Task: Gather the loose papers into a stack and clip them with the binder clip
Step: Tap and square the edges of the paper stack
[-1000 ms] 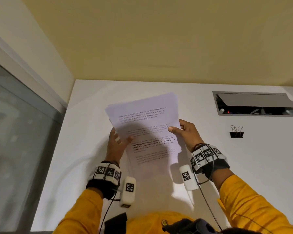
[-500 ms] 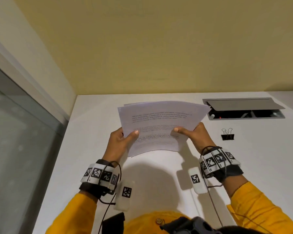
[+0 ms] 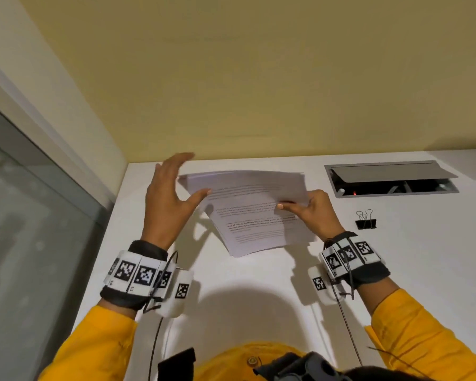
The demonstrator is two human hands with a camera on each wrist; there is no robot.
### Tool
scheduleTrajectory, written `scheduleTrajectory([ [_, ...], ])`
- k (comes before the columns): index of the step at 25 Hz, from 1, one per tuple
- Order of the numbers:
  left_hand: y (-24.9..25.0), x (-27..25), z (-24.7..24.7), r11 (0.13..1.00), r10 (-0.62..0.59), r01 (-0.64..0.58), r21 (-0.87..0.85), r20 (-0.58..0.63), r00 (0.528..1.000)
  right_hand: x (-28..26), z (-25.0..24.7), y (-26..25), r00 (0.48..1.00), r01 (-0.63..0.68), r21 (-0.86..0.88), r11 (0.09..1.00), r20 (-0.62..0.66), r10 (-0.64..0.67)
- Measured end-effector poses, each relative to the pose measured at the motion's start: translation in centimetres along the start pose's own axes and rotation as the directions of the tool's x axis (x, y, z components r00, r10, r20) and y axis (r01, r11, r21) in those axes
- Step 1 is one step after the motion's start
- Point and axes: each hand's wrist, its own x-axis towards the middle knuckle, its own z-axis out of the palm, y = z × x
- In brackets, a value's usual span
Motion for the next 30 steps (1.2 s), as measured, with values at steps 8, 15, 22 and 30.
scheduleTrajectory([
  [8, 0.5, -2.2, 2.5, 0.991, -0.097, 0.124, -0.057, 0.344, 0.934, -0.1, 0.5, -4.1, 0.932, 0.326, -0.47, 0.82, 0.305, -0.196],
  [15, -3.5, -4.8, 0.8, 0.829, -0.38, 0.443, -0.34, 0.239, 0.894, 0.5, -4.4, 2.6, 0.978, 0.042, -0.447, 0.893, 0.201, 0.054],
  [22, -6.2, -6.0, 1.6, 0.689, -0.469, 0.569, -0.448, 0.323, 0.822, -1.0, -4.4, 5.7, 0.967, -0.22, 0.367, 0.904, 0.205, 0.152],
  [30, -7.9, -7.1, 3.8, 0.663, -0.504, 0.606, -0.439, 0.336, 0.795, -1.6, -2.3, 7.9, 0.958, -0.277, 0.383, 0.881, 0.177, 0.225],
])
